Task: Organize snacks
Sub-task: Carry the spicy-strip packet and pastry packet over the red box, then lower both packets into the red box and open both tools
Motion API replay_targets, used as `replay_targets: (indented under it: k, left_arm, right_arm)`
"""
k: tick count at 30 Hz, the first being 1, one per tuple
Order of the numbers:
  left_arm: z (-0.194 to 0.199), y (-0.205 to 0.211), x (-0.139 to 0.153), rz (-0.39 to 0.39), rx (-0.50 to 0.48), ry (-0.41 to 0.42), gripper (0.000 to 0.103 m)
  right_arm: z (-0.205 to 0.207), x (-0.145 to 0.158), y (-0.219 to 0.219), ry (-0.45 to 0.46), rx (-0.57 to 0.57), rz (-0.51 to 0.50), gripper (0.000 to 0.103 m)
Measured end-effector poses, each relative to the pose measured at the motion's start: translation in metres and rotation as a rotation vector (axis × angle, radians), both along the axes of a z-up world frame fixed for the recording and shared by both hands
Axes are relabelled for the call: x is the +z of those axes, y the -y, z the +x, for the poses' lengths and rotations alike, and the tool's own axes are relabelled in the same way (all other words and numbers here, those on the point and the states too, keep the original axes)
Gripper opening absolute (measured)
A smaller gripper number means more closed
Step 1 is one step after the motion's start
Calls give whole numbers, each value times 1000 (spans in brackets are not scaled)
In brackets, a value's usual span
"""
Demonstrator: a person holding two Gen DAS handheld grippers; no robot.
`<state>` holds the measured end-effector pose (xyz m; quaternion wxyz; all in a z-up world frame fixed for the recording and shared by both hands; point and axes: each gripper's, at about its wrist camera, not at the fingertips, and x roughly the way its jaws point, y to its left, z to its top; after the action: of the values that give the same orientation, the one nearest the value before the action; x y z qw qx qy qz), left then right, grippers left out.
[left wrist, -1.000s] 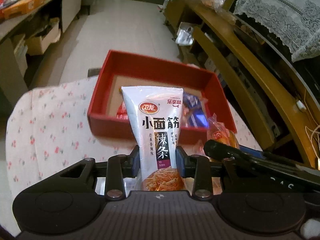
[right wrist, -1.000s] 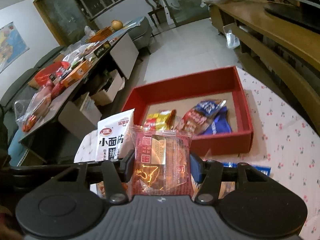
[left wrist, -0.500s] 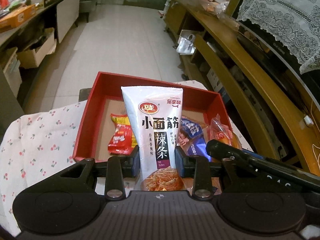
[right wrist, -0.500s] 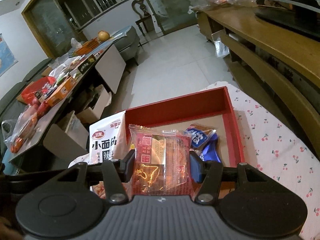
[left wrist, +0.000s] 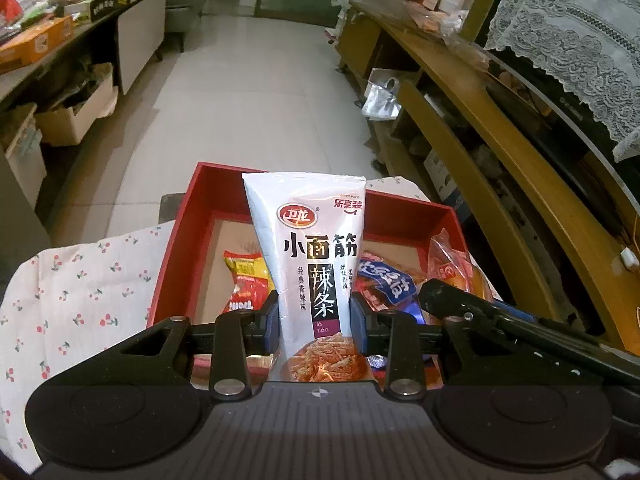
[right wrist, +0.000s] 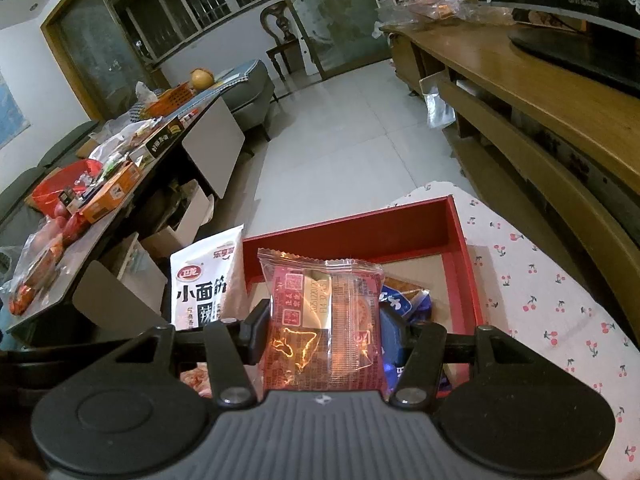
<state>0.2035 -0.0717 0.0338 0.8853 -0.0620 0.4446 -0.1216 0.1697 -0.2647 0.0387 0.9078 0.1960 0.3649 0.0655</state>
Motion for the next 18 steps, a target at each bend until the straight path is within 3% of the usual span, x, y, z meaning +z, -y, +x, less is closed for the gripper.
replay_targets:
  k: [18]
  left_arm:
    - [25,5,-17,21,30,-19,41]
  right_arm:
    - [29,-20,1,-29,-6,2,70]
